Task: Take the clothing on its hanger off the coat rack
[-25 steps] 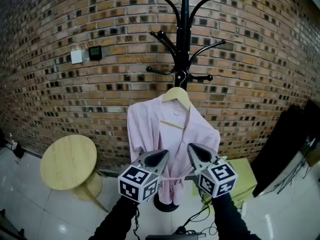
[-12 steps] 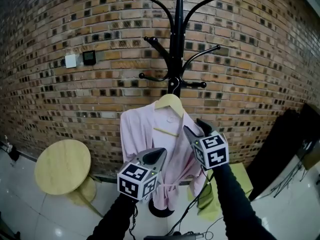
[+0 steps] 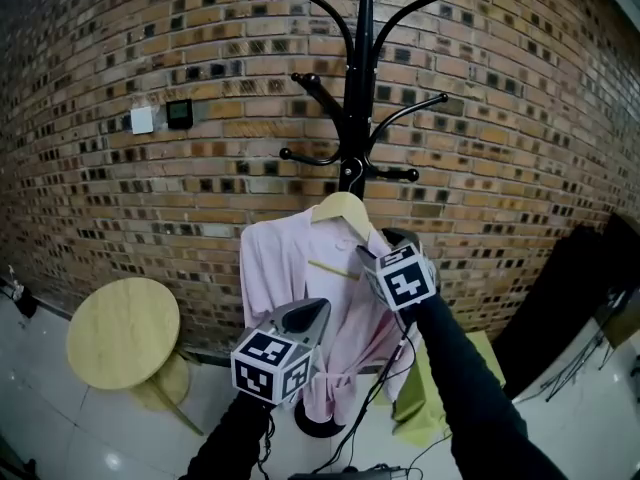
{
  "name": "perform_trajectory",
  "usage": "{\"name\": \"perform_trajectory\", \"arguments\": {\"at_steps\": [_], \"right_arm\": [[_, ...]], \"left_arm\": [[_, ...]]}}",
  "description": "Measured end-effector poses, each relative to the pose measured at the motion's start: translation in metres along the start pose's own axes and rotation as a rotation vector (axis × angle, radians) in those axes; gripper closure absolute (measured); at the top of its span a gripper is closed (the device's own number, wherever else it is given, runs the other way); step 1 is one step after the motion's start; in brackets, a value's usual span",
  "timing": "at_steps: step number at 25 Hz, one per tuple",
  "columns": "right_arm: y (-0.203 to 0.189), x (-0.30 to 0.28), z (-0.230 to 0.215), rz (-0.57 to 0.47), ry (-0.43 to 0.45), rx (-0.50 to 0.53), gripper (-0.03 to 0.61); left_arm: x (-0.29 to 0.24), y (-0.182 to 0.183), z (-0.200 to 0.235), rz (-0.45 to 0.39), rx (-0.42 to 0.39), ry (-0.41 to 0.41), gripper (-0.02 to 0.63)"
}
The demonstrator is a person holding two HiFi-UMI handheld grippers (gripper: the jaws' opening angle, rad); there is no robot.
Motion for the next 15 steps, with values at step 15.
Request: {"name": "perform_trajectory", "arguments": {"at_steps": [15], "right_arm": [[-0.004,-0.008,0.002,0.013,-0.021,0.114,0.503]], "left_arm": [[0.007,-0.004,0.011,0.003,0.020,0.046,0.618]]}}
Point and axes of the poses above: the fingertips, and each gripper's own axes: x backward along the fingers, z to its left, y out of its top, the point moved 8 cm from there along x, backward along the fingers, and after that the axes turned 5 degrees about y, right-handed, at the moved point
